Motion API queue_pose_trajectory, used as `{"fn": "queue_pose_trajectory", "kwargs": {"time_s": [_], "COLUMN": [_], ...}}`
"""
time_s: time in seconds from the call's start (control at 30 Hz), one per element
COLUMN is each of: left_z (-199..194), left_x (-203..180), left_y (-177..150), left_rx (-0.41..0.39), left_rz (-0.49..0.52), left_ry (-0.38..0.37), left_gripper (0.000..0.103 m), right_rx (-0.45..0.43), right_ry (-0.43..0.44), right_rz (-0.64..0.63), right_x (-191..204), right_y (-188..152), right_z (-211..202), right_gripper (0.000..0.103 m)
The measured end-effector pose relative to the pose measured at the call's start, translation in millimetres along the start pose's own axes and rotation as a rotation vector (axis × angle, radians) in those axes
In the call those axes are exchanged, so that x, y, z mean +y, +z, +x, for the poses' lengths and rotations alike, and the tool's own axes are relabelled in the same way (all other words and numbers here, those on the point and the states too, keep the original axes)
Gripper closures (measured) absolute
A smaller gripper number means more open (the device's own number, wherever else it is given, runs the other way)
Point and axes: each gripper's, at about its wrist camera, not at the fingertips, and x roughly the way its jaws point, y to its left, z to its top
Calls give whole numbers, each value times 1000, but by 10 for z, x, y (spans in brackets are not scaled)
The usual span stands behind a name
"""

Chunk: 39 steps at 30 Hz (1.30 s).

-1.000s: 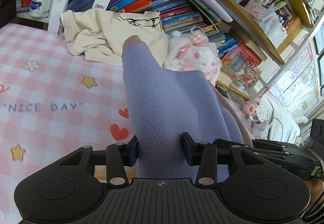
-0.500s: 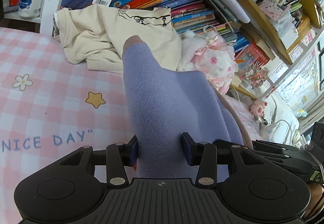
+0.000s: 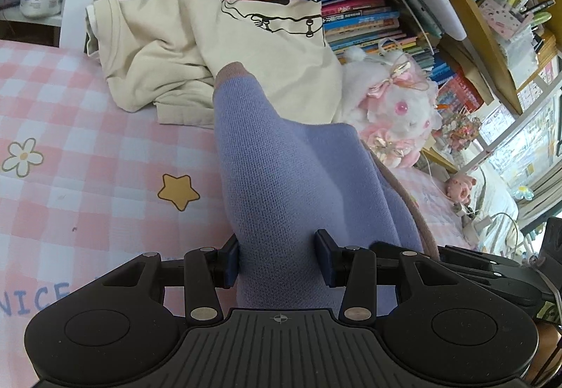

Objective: Fold clothes

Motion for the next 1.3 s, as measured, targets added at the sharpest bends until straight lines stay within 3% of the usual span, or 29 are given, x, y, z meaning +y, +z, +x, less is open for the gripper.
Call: {"fn": "queue_pose_trajectory", "kwargs": {"time_s": [0.37, 0.57, 0.7, 0.97, 1.13, 1.3], "left_z": [212, 248, 239, -143, -420, -644], "left_x": [164, 202, 123, -223, -548, -770], "left_y": [67, 73, 55, -52, -315, -662], "left_rx": [43, 32, 10, -95, -156, -177], "left_rz": [-65, -85, -41, 51, 127, 126], "left_ry": [-15, -6, 52, 115, 200, 296], "left_gripper": [59, 52, 39, 33, 21, 18], "right_rx": [26, 33, 26, -41, -73, -95], "right_ry": [-13, 9, 7, -49, -58, -67], "right_rz": [111, 188, 191, 138, 96, 44], "right_x": [-174, -284, -308, -203, -95, 10], "right_y": [32, 36, 34, 13, -100, -325], "right_z": [180, 261, 269, -133, -490, -796], "right_gripper": [76, 69, 62, 44, 38, 29]}}
